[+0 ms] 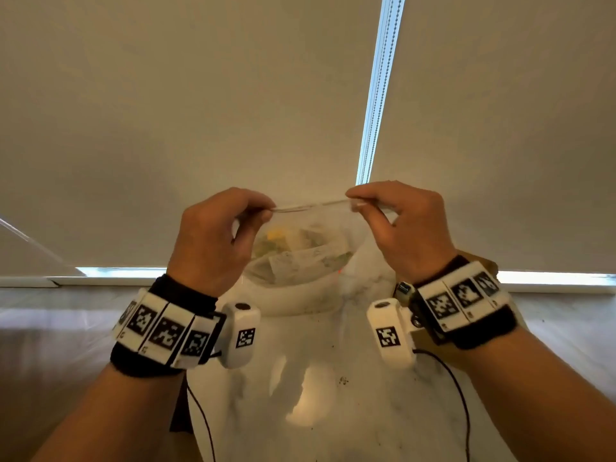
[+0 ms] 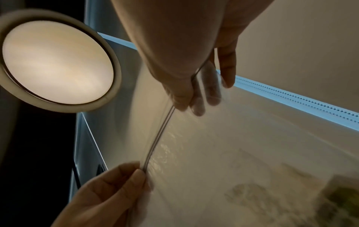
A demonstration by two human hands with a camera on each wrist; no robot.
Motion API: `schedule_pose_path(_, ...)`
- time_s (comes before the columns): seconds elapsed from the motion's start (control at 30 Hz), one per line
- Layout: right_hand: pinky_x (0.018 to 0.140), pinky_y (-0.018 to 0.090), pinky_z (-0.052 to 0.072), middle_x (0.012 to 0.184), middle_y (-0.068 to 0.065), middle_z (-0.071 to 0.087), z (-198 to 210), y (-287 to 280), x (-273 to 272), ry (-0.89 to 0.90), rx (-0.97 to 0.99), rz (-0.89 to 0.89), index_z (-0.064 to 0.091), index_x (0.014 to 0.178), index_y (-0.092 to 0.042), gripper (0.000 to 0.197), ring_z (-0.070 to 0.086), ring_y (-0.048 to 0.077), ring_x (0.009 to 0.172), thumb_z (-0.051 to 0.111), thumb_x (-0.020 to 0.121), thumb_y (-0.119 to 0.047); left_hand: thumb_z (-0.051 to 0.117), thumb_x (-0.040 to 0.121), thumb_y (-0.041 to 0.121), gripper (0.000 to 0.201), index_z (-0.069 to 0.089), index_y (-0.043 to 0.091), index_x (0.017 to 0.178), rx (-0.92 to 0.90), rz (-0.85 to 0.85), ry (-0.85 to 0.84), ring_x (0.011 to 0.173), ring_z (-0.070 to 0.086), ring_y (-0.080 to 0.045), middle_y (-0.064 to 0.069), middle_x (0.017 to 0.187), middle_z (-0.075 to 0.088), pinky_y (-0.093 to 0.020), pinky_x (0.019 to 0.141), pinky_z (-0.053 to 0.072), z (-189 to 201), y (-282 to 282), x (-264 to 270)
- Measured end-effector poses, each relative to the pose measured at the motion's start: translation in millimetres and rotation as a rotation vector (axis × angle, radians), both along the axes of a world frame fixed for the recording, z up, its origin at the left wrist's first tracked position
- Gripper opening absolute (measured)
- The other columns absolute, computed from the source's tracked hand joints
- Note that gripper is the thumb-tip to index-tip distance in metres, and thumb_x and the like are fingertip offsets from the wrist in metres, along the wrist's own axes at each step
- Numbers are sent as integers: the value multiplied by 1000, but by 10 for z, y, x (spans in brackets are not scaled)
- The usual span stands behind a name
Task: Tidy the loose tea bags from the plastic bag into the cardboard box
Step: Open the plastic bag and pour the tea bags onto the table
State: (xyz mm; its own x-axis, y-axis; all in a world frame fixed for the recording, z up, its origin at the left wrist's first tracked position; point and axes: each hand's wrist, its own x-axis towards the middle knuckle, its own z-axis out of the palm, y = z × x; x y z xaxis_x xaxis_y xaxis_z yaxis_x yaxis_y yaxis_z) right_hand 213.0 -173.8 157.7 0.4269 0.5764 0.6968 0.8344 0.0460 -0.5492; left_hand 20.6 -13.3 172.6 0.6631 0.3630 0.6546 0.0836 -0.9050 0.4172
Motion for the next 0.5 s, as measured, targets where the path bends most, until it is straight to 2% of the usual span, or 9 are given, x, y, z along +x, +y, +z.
schedule_pose_path(0.07, 75, 25, 56, 88, -1, 74, 43, -259, -72, 37, -18, 24, 75, 96, -9, 10, 70, 12, 79, 69, 89, -13, 70, 89, 5, 6, 73, 6, 94, -37, -57, -6, 73, 54, 6, 7, 85, 67, -6, 70, 40, 12, -149, -72)
schedule_pose_path(0.13, 74, 22, 55, 85, -3, 74, 1, -477, -117, 52, -58, 36, 75, 94, -9, 11, 69, 11, 78, 68, 89, -17, 71, 88, 7, 6, 73, 9, 93, -99, -107, 12, 74, 57, 5, 8, 83, 69, -8, 69, 42, -61, -281, -113)
schedule_pose_path(0.23, 73, 18, 52, 83, -9, 72, -220, -674, -146, 89, -206, 30, 74, 90, -15, 5, 66, 7, 77, 70, 88, -17, 73, 86, 4, 11, 73, 15, 89, -191, -124, 109, 75, 59, 9, 17, 80, 67, -4, 69, 41, -325, -438, -135)
schedule_pose_path(0.3, 74, 21, 51, 84, -10, 71, -461, -722, -166, 137, -378, 20, 74, 91, -19, 6, 63, 7, 79, 71, 88, -16, 73, 87, 6, 17, 72, 23, 86, -293, -88, 241, 76, 61, 9, 23, 78, 66, -7, 69, 43, -609, -492, -160)
schedule_pose_path(0.4, 80, 35, 52, 87, -7, 72, -821, -687, -229, 185, -561, 47, 75, 91, -21, 6, 61, 10, 84, 70, 89, -19, 70, 89, 18, 18, 69, 35, 84, -391, 5, 454, 78, 64, -1, 21, 78, 68, -31, 73, 55, -948, -509, -251)
schedule_pose_path(0.43, 82, 38, 51, 88, -6, 72, -903, -650, -265, 182, -600, 57, 75, 92, -20, 6, 60, 12, 86, 70, 89, -20, 69, 90, 20, 16, 68, 35, 84, -394, 26, 510, 78, 63, -1, 20, 79, 68, -33, 75, 55, -998, -508, -294)
schedule_pose_path(0.5, 85, 38, 48, 91, -4, 72, -1006, -573, -350, 148, -650, 71, 75, 94, -19, 8, 56, 14, 89, 68, 90, -21, 67, 92, 22, 17, 64, 36, 84, -382, 52, 585, 79, 60, 1, 20, 80, 64, -28, 76, 53, -1034, -518, -392)
